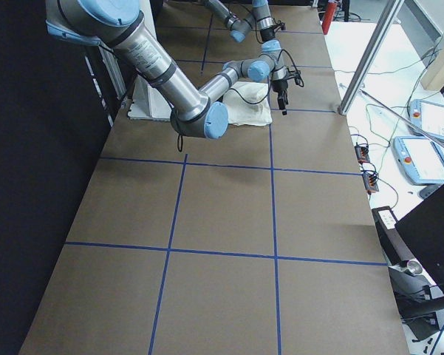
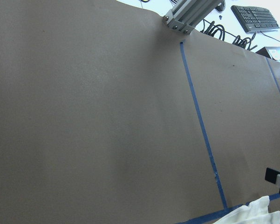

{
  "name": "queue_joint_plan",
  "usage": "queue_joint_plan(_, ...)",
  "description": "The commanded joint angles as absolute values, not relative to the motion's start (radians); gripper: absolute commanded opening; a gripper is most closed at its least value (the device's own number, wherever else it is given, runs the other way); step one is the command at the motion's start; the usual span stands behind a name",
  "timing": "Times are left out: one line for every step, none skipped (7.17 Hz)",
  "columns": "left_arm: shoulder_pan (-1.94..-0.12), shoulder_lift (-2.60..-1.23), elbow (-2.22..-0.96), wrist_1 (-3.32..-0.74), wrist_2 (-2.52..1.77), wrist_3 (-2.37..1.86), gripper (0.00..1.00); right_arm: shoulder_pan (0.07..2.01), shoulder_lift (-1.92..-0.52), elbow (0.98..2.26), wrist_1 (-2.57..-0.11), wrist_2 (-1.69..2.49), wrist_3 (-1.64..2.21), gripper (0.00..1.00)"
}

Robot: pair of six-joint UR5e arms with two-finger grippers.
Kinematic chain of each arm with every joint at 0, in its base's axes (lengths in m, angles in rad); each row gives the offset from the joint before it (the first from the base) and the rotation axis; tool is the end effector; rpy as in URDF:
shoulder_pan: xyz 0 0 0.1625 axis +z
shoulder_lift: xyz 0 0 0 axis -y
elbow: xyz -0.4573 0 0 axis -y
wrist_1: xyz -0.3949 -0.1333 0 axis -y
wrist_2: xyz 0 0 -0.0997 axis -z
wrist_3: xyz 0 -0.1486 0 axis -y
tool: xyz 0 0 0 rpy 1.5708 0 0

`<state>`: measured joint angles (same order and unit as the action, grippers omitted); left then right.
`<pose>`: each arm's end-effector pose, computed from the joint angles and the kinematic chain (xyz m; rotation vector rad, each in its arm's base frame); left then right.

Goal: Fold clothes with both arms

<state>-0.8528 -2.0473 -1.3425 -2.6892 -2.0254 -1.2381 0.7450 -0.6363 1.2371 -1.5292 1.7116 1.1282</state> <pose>0.4379 -0.6047 0.4013 0.4315 1.3200 -0.1233 -0.5571 -0.6667 0.2691 0.2468 -0.6091 0.2463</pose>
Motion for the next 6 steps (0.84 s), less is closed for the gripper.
queue_joint_plan(-0.894, -2.048, -1.373, -2.489, -2.031, -0.976, 0.99, 0.936, -0.739, 1.375, -1.633, 1.963, 0.856, 1.0)
queue_joint_plan(-0.969, -2.042, -1.417, -2.344, -2.051, -0.795, 0.99, 1.015, -0.862, 1.514, -1.702, 2.029, 0.684, 1.0)
queue_joint_plan(-1.032, -2.04, -1.486, -2.166, -2.055, -0.605, 0.99, 1.105, -0.953, 1.59, -1.754, 2.077, 0.5, 1.0)
queue_joint_plan(-1.105, -2.037, -1.535, -1.999, -2.056, -0.371, 0.99, 1.19, -1.018, 1.6, -1.778, 2.116, 0.309, 1.0)
queue_joint_plan(-1.196, -2.025, -1.557, -1.874, -2.056, -0.151, 0.99, 1.253, -1.091, 1.597, -1.773, 2.141, 0.178, 1.0)
queue_joint_plan(-1.28, -2.017, -1.555, -1.812, -2.056, 0.009, 0.99, 1.338, -1.161, 1.6, -1.772, 2.205, 0.084, 1.0)
